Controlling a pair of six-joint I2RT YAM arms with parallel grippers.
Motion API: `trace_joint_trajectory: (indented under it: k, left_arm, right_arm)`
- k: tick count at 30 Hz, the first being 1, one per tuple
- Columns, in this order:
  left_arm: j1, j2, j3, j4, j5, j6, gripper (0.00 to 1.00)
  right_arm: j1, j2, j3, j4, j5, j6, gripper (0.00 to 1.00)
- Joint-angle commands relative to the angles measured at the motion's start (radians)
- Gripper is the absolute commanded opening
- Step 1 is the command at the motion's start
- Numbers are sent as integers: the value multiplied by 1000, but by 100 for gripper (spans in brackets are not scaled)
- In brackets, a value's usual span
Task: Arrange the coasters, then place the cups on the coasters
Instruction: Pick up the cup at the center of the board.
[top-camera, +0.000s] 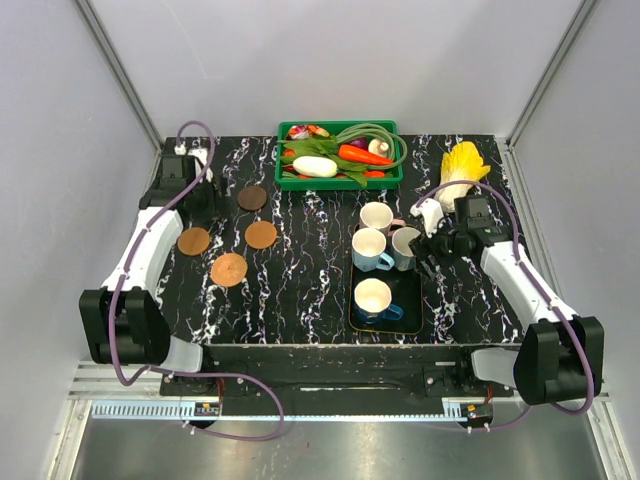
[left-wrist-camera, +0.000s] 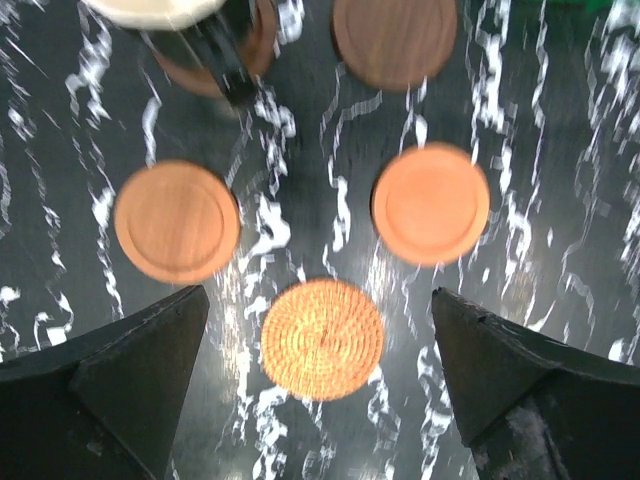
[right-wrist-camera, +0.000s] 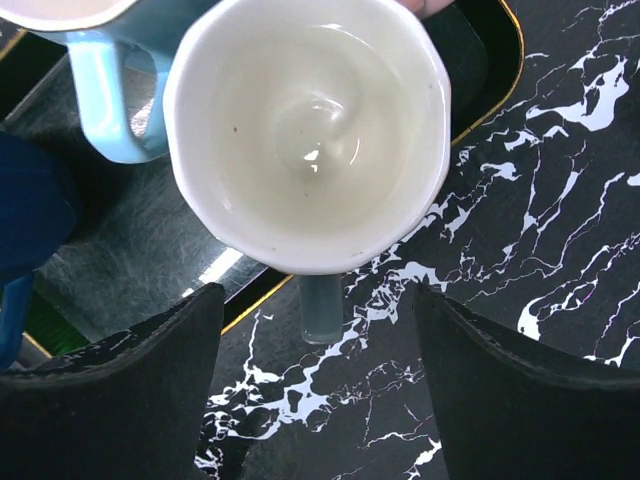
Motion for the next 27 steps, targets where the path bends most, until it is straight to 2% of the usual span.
trace_joint_trajectory:
  k: [1,5,8,12,19,22,27]
  left_arm:
    - [45,-51,-71,-103,122,147,99]
    - [98,-52,-76,-174,189,233,99]
    - [149,-85,-107,-164,232,247,99]
    - [178,-138,-121,-167,234,279,99]
    - [196,-223,-162,-135,277,284,99]
    - [201,-233,-171,-134,276,288,99]
    - [226,-243,-180,-138,269,304,99]
  right_arm:
    - [-6,-11,-30,81,32,-51,79]
    - [-6,24,-48,109,25,-71,70]
    - [-6,45,-56,114,-4,-85,63]
    - [-6,50,-74,135,-28,-95,61]
    - [-6,42,-107,161,-23,-111,35]
    - [-6,26,-124,174,-17,-108,20]
    - [-4,-26,-137,178,-17,-94,13]
